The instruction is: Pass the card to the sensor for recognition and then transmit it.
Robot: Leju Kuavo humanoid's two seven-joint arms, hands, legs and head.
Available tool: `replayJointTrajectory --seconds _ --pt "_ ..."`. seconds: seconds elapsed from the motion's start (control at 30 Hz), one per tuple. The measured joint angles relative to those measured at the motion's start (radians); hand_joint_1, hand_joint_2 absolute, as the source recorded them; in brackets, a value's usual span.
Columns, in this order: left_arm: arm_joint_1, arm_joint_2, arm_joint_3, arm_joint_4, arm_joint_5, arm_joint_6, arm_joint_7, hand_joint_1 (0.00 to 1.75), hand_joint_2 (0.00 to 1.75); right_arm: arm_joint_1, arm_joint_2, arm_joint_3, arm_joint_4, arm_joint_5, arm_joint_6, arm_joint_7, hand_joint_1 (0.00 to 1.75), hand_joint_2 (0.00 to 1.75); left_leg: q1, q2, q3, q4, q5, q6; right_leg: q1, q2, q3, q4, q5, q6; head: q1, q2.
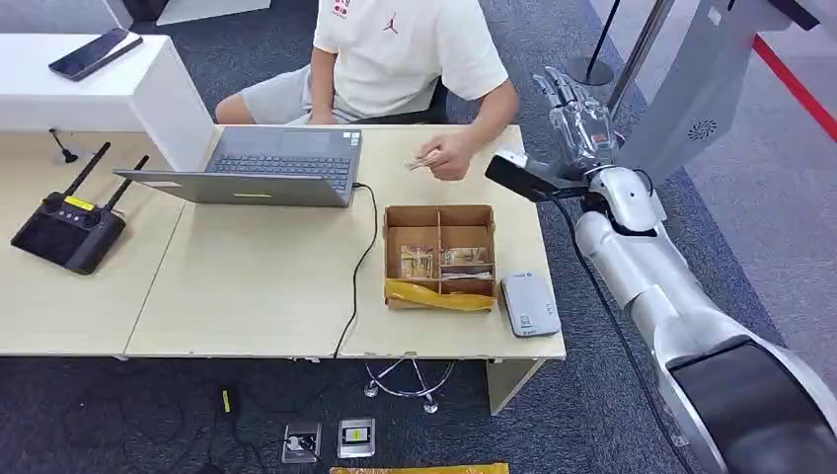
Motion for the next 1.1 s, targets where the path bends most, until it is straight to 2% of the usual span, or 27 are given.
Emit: replayJointTrajectory --seconds 0.2,0.33,0.4,0.53,0.83,0.9,0.97,1.1 --pt "0.006 -0.006 0.000 0.000 0.018 0.013 0.000 0.00 0.00 0.009 -0.016 -0.004 0.000 -0.057 0.007 0.003 0.00 1.75 0.000 0.000 0.000 0.000 0.000 0.000 0.000 0.000 0.000 0.000 0.000 0.000 0.000 0.000" --pt "0.016 -0.006 0.000 0.000 0.035 0.016 -0.002 0.00 0.00 0.049 -0.049 -0.021 -0.020 -0.093 0.054 0.025 0.00 1.75 0.000 0.000 0.000 0.000 0.000 0.000 0.000 0.000 0.000 0.000 0.000 0.000 0.000 0.000" --pt "0.022 -0.006 0.000 0.000 0.044 0.019 -0.008 0.00 0.00 0.077 -0.070 -0.027 -0.039 -0.110 0.100 0.028 0.00 1.75 0.000 0.000 0.001 0.000 0.000 0.000 0.000 0.000 0.000 0.000 0.000 0.000 0.000 0.000" --pt "0.036 -0.004 0.000 0.000 0.056 0.023 -0.019 0.00 0.00 0.157 -0.138 -0.055 -0.128 -0.156 0.243 0.063 0.00 1.75 0.000 0.000 0.001 0.001 -0.001 0.001 0.000 -0.001 0.000 -0.001 0.000 0.000 0.000 0.000" --pt "0.045 -0.003 0.000 0.000 0.082 0.034 -0.030 0.00 0.00 0.317 -0.300 -0.138 -0.346 -0.145 0.441 0.136 0.00 1.75 0.000 0.000 0.001 0.000 -0.001 0.001 0.000 -0.001 0.001 -0.001 0.000 0.000 0.000 0.000" --pt "0.046 -0.003 0.000 0.001 0.087 0.034 -0.032 0.00 0.00 0.344 -0.322 -0.153 -0.381 -0.145 0.481 0.146 0.00 1.75 0.000 0.001 0.002 0.000 -0.001 0.001 0.000 0.000 0.001 -0.001 0.000 0.000 0.000 0.000" --pt "0.044 -0.003 0.000 0.001 0.090 0.034 -0.035 0.00 0.00 0.396 -0.361 -0.179 -0.458 -0.151 0.559 0.173 0.00 1.75 0.000 0.001 0.002 0.000 -0.002 0.001 0.000 0.000 0.001 -0.001 0.000 0.000 0.000 0.000" --pt "0.044 0.005 0.000 0.001 0.090 0.031 -0.035 0.00 0.00 0.478 -0.407 -0.202 -0.570 -0.162 0.658 0.213 0.00 1.75 0.000 0.001 0.001 0.000 -0.002 0.001 0.000 0.000 0.001 -0.001 0.000 0.000 0.000 0.000"
